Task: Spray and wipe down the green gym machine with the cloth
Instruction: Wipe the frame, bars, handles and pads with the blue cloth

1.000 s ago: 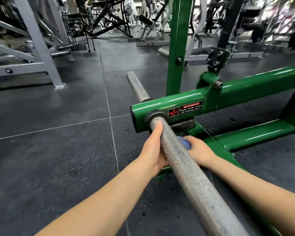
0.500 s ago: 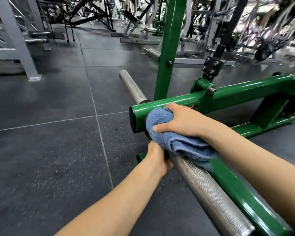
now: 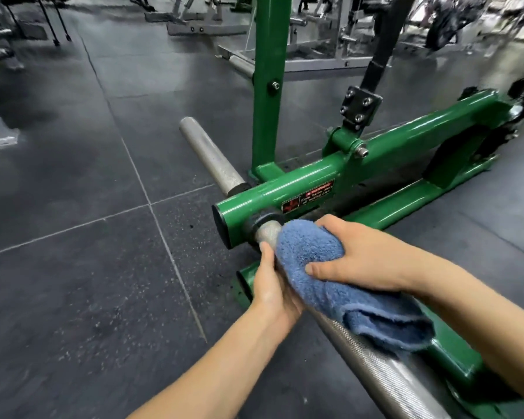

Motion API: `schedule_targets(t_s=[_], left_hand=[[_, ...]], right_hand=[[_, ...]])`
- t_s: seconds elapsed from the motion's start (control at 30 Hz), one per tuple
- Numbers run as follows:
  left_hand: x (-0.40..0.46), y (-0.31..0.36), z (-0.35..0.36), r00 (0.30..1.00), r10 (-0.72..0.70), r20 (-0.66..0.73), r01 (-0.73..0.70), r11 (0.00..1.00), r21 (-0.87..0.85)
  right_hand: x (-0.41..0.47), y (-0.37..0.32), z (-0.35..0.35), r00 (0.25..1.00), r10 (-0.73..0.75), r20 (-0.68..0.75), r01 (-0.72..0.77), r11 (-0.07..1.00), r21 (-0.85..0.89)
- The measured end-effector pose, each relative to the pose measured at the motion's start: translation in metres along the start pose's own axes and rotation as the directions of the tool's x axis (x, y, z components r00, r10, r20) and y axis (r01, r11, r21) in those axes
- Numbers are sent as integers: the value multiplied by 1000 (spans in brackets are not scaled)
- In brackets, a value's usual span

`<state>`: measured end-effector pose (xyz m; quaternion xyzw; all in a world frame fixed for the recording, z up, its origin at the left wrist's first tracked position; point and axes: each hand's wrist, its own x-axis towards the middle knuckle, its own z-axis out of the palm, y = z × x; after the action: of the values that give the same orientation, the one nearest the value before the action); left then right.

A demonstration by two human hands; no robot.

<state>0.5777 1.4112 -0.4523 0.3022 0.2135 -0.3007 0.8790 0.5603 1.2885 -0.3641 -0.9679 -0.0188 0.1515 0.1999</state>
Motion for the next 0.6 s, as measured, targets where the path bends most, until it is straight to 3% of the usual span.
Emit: schedule_targets(t_s=[0.13,0.2,0.3,0.47,0.6], left_hand=[[-1,4,-2,997,-20,-68,20,1000,3],[4,7,-4,993,-18,-121,21,999,29],[4,8,-7,995,-45,-92,47,999,11],[-1,8,-3,998,-50,-28,51,998,41],[2,8,-3,995,-95,11,95,994,53]], right_hand=[[22,-24,19,971,59,-232,-104,977,-186],[46,-35,21,951,105,-292,-162,970,-181],[64,-40,19,947,152,-285,-205,964,-170],[33,-29,12,966,212,-149,-212,977,19],[-11,-30,14,960,231,-157,-255,955,-153]])
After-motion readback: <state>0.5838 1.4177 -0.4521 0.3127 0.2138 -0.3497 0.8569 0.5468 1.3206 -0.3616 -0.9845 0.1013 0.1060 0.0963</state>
